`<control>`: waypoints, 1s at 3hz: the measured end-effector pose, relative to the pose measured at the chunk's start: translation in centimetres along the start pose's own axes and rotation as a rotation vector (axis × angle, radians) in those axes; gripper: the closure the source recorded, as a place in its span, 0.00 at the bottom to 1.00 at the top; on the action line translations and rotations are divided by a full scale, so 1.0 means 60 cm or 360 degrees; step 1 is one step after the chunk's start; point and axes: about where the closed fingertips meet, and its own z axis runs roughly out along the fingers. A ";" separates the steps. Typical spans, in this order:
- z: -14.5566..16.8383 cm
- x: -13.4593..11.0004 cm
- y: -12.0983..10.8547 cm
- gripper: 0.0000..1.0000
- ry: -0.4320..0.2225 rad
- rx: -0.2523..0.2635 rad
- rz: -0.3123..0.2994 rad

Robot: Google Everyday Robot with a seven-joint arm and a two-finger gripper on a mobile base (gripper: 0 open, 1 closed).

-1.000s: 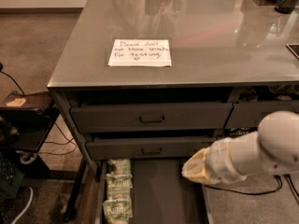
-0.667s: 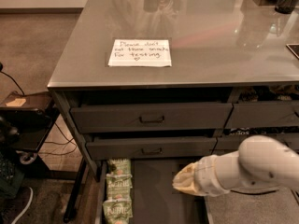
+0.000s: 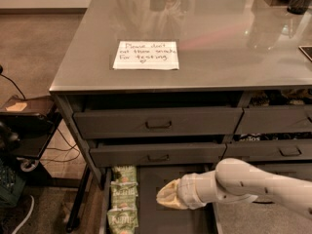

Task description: Pick green jalapeno chip bag from bottom drawer and place on counter

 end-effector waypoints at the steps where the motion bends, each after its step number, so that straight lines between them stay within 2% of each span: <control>1: 0.030 0.021 0.022 1.00 -0.0046 -0.0060 0.0070; 2: 0.031 0.021 0.022 1.00 -0.0046 -0.0060 0.0069; 3: 0.074 0.062 0.031 1.00 -0.0027 -0.0093 -0.0041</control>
Offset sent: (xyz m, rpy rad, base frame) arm -0.0119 0.0069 -0.0217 0.0336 0.0546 0.0011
